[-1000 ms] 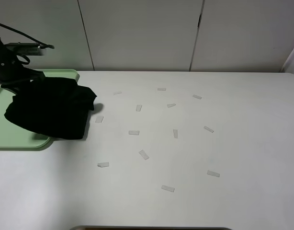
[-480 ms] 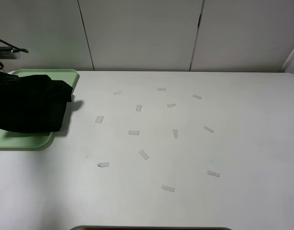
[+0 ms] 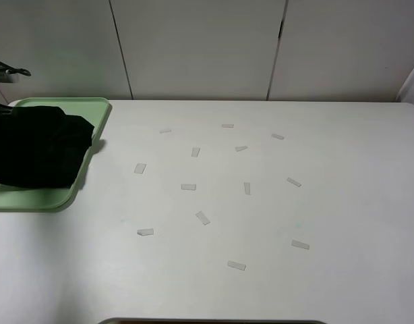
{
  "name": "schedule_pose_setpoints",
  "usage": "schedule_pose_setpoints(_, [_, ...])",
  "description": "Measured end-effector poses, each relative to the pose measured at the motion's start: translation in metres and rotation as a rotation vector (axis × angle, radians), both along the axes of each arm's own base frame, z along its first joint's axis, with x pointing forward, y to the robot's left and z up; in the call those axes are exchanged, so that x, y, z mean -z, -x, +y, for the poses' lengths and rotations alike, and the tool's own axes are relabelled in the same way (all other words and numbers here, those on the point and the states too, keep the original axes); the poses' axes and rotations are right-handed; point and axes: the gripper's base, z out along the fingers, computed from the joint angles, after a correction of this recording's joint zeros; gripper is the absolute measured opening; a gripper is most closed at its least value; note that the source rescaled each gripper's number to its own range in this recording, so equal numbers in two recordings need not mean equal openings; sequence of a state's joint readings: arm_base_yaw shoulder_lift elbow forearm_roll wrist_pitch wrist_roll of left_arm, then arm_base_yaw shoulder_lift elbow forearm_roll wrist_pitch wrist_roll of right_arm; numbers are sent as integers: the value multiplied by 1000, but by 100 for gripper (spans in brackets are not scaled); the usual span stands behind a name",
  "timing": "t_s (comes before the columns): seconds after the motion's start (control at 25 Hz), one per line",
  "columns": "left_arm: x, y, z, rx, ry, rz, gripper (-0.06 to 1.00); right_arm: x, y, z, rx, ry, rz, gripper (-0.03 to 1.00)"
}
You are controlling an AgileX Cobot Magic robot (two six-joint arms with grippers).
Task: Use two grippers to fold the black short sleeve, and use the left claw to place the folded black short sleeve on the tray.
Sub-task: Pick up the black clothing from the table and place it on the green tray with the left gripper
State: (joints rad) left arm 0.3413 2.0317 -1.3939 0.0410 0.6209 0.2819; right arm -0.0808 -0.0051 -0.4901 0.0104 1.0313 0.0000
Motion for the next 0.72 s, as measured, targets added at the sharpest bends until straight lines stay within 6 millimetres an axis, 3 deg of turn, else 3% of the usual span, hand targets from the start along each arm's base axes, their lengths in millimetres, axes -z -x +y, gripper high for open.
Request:
schedule_pose_setpoints(0.44, [-1, 0, 5, 41, -67, 6, 10, 0, 0, 0, 0, 0, 0, 100])
schedule_pose_setpoints(0.52, [-1, 0, 5, 41, -67, 6, 15, 0, 0, 0, 0, 0, 0, 100])
schedule_pose_setpoints(0.6, [-1, 0, 5, 41, -71, 8, 37, 0, 0, 0, 0, 0, 0, 100])
schedule_pose_setpoints(0.68, [-1, 0, 6, 41, -77, 6, 73, 0, 0, 0, 0, 0, 0, 100])
schedule_pose_setpoints(0.72, [-1, 0, 7, 44, -81, 7, 84, 0, 0, 0, 0, 0, 0, 100])
